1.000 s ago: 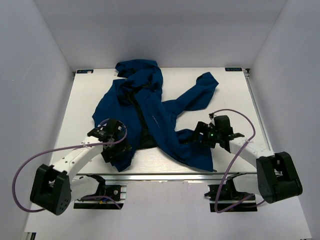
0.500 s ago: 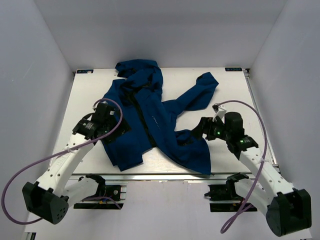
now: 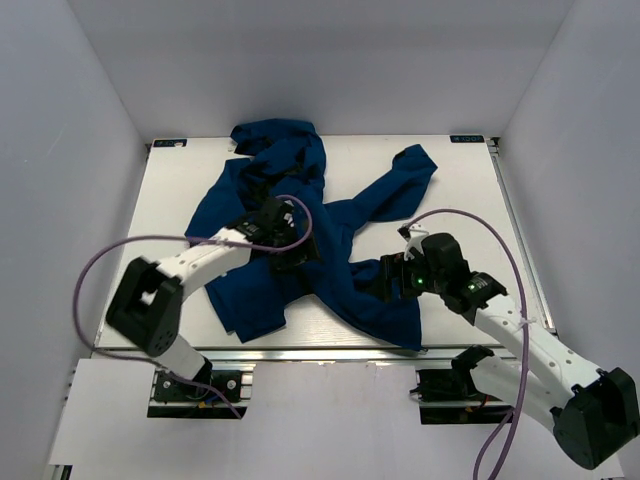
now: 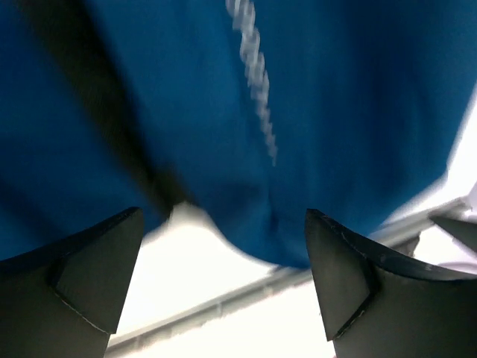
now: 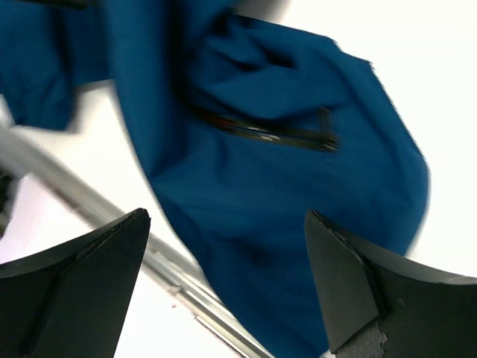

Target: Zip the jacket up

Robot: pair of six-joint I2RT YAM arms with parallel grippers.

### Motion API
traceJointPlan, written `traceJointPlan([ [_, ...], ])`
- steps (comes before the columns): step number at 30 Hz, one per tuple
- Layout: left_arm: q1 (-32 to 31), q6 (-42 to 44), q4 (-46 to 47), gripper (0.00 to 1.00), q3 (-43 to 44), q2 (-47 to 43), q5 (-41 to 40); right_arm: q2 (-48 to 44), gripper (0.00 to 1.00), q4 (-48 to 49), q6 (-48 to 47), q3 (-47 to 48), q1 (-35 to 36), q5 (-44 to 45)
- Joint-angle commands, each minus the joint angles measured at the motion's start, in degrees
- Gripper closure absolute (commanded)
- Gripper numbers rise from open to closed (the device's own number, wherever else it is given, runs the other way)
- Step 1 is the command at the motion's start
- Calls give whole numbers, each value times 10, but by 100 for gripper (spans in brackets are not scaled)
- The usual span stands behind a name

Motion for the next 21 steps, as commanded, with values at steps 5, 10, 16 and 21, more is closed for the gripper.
traceJointPlan([
  [5,2,61,21,2,185,193,11,45,11,-41,43,-1,1,123],
  [10,5,69,-23,69,265,257,-18,68,11,-31,55,-10,0,119],
  [16,9,78,-30,100,260,205,-52,101,11,-6,43,-12,0,107],
  [21,22,94,-46,100,235,123,-83,124,11,16,29,-10,0,101],
])
